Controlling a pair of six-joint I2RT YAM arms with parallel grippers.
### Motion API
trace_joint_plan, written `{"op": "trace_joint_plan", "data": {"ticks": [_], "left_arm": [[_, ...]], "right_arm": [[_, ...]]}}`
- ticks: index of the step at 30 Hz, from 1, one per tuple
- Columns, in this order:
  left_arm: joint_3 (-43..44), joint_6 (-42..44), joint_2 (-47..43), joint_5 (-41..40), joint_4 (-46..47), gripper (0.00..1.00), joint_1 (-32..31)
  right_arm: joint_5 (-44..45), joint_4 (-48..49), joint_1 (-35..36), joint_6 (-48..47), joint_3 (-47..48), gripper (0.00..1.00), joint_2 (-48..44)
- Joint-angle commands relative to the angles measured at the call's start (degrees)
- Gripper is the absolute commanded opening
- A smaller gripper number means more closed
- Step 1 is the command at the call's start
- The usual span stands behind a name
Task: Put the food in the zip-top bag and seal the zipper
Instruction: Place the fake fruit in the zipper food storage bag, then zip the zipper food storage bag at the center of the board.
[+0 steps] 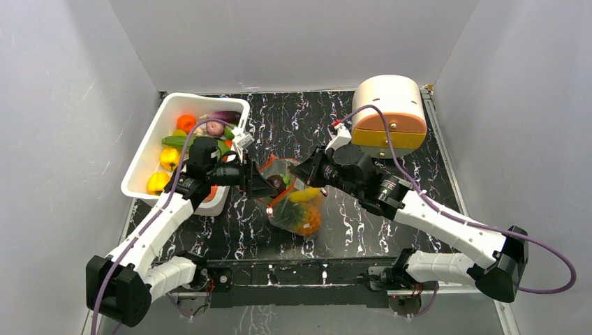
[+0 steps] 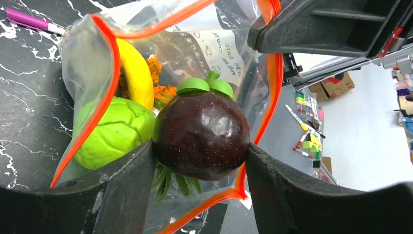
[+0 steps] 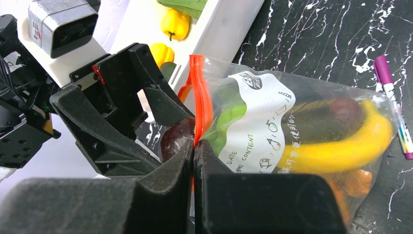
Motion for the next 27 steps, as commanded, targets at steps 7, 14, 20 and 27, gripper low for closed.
{"op": "trace_joint_plan", "data": {"ticks": [7, 14, 20, 27], "left_arm": [[6.5, 2.1, -7.3, -8.4, -0.1, 0.79, -1.6], [9.9, 3.7, -10.0, -14.2, -5.6, 0.69, -1.6], [11.2, 2.4, -14.2, -11.5, -7.0, 0.59, -1.7], [7.2, 1.9, -20.0, -12.8, -4.8, 0.56, -1.7]], "right_arm": [[0.4, 8.6, -0.2, 4.3, -1.6, 0.0, -2.4], [4.5, 13.1, -0.2, 11.3, -4.2, 0.0, -4.3], [12.6, 15.7, -0.2, 16.5, -5.0, 0.0, -6.5], [18.3, 17.8, -0.2, 20.3, -5.1, 0.0, -7.9]]}}
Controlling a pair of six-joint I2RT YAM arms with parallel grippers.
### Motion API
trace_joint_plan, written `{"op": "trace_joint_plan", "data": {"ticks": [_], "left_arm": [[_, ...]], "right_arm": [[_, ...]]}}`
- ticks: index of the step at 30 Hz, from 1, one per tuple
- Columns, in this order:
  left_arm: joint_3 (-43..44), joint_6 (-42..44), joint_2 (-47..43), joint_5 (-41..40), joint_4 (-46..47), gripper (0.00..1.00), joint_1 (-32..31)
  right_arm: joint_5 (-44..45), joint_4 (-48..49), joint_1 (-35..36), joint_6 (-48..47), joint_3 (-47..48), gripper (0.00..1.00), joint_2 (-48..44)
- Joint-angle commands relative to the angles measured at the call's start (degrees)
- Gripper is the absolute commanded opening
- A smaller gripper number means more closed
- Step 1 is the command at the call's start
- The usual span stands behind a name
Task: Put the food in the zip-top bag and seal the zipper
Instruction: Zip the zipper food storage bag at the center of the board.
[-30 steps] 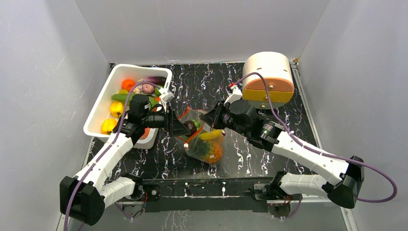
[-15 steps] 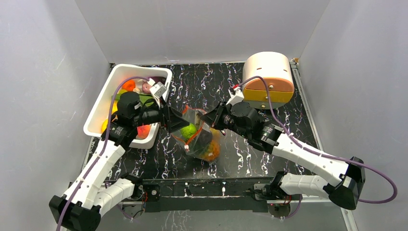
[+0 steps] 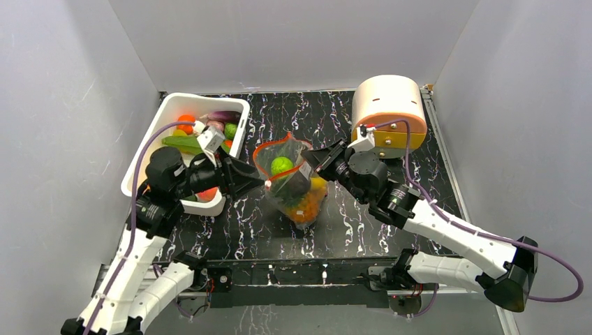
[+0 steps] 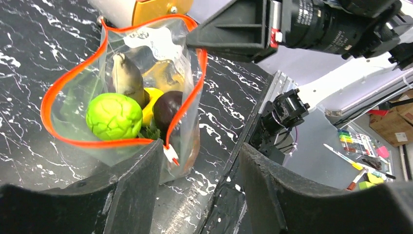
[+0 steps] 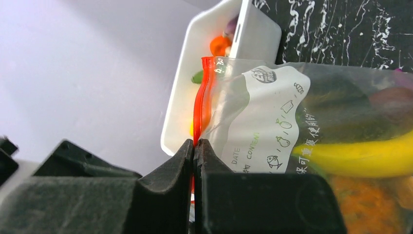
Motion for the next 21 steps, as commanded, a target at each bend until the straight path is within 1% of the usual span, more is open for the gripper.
{"op": "trace_joint_plan", "data": {"ticks": [1, 3, 7, 13, 21], "left_arm": [[-4.1, -1.3, -3.8, 1.6, 4.0, 0.56, -0.3], [-7.0, -1.6, -4.2, 3.0, 7.1, 0.54, -0.3], [-11.0, -1.1, -4.4, 1.9, 10.7, 0.45, -0.3], [-16.4, -4.4, -3.2, 1.6, 17.9, 0.36, -0.3], [-23.2, -12.8, -2.5, 2.4, 32.5, 0.35, -0.7]], "right_arm": [[6.3, 9.6, -0.2, 5.1, 0.3, 0.0, -2.4], [7.3, 10.3, -0.1, 6.3, -0.1, 0.0, -2.6], [9.2, 10.5, -0.2, 7.6, 0.1, 0.0, -2.6], [10.4, 10.8, -0.2, 8.4, 0.2, 0.0, -2.6], [10.7, 11.3, -0.2, 9.3, 0.0, 0.0, -2.1]]}}
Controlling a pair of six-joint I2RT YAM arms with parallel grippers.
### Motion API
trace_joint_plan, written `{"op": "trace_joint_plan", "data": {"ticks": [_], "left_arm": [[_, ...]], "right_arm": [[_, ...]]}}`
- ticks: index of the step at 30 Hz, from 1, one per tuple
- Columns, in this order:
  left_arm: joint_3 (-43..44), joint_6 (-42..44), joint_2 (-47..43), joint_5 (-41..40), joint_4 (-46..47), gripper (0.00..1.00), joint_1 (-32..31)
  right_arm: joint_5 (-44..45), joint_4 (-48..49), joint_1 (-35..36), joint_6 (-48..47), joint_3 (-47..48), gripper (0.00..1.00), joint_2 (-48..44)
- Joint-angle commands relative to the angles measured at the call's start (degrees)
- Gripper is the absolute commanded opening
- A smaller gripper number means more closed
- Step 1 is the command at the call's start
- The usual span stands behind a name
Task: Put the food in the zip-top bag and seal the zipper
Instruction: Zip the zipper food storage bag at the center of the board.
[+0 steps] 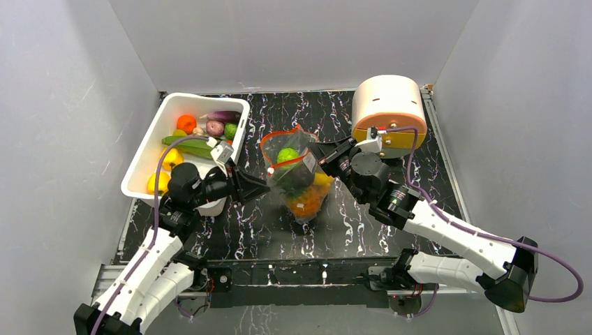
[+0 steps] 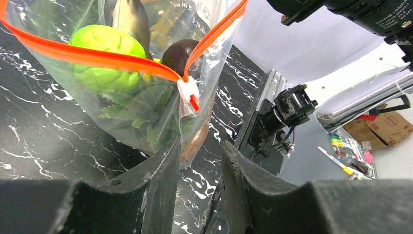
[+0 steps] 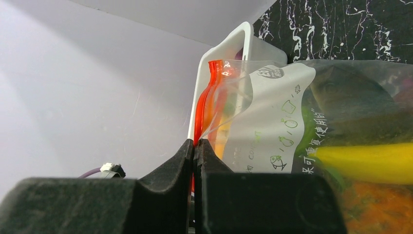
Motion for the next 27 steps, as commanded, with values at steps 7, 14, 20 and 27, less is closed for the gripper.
{"op": "trace_joint_plan", "data": {"ticks": [7, 14, 20, 27], "left_arm": [[-3.8, -6.0, 1.3, -5.1, 14.4, 0.32, -1.5], [-3.9, -7.6, 4.1, -5.1, 21.2, 0.36, -2.8], [-4.5, -5.2, 4.9, -7.2, 21.1, 0.4, -5.0], [-4.6, -0.1, 5.3, -11.2, 16.9, 0.45, -6.9]], "right_arm": [[1.1, 8.2, -0.2, 2.8, 0.2, 0.0, -0.7], [0.7, 8.1, -0.2, 3.5, 0.2, 0.0, -0.5], [0.5, 8.6, -0.1, 4.1, 0.0, 0.0, -0.3], [0.6, 8.7, -0.2, 4.7, -0.3, 0.0, -0.5]]}}
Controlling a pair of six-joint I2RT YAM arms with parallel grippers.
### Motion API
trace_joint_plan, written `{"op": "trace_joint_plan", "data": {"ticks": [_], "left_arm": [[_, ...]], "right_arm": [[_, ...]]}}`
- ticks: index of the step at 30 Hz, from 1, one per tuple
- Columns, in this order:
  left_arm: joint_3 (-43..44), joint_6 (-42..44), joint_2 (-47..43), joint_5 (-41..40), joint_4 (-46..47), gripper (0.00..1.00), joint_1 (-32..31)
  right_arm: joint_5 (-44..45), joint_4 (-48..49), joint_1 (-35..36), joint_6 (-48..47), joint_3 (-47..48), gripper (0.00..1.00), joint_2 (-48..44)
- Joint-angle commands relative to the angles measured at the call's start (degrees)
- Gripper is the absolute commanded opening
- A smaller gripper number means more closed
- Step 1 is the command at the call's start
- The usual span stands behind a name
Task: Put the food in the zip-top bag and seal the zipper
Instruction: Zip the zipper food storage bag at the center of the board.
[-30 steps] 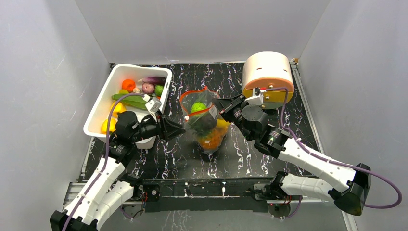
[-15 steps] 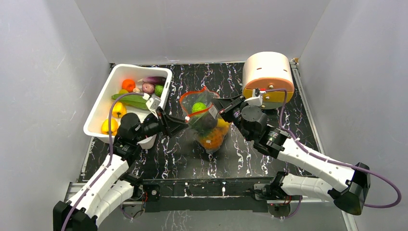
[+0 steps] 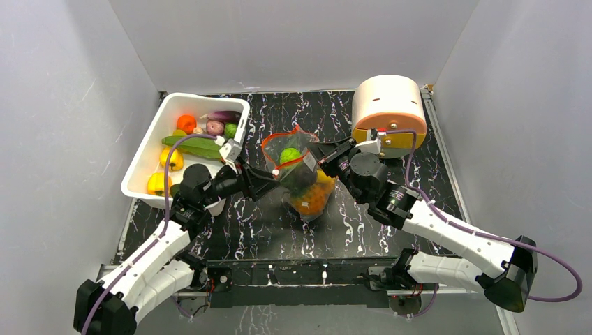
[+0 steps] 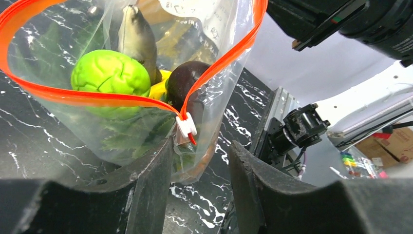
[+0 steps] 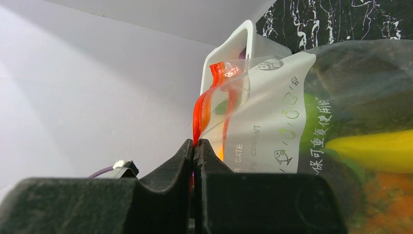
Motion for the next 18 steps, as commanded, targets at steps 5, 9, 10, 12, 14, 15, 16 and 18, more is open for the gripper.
{"op": "trace_joint_plan", "data": {"ticks": [5, 9, 10, 12, 14, 15, 16, 18], "left_arm": [[-1.3, 5.9, -1.8, -6.1, -0.9, 0.49, -1.5], [-2.0, 5.2, -0.7, -6.0, 2.4, 0.47, -1.9], [-2.1, 4.9, -0.4, -5.9, 3.3, 0.44, -2.0], [-2.2, 4.6, 0.3, -5.4, 4.8, 0.36, -2.2], [-2.3, 4.8, 0.0, -5.1, 5.2, 0.25, -2.4], [-2.3, 4.9, -0.4, -5.0, 5.1, 0.17, -2.4], [-2.2, 5.3, -1.0, -5.0, 4.5, 0.08, -2.4], [-2.2, 6.4, -2.7, -4.6, 2.7, 0.0, -2.4]], "right_arm": [[0.6, 7.4, -0.2, 1.5, 0.5, 0.0, -1.1], [0.2, 7.8, -0.2, 1.8, 0.3, 0.0, -0.6], [0.2, 7.9, -0.2, 1.8, 0.2, 0.0, -0.6], [0.1, 7.9, -0.1, 1.9, 0.1, 0.0, -0.6], [0.0, 7.7, -0.2, 1.8, 0.0, 0.0, -0.8], [0.0, 7.3, -0.2, 1.7, -0.1, 0.0, -1.0], [-0.2, 6.9, -0.1, 1.7, -0.3, 0.0, -1.2], [-0.6, 5.9, -0.1, 1.8, -1.1, 0.0, -2.0]]}}
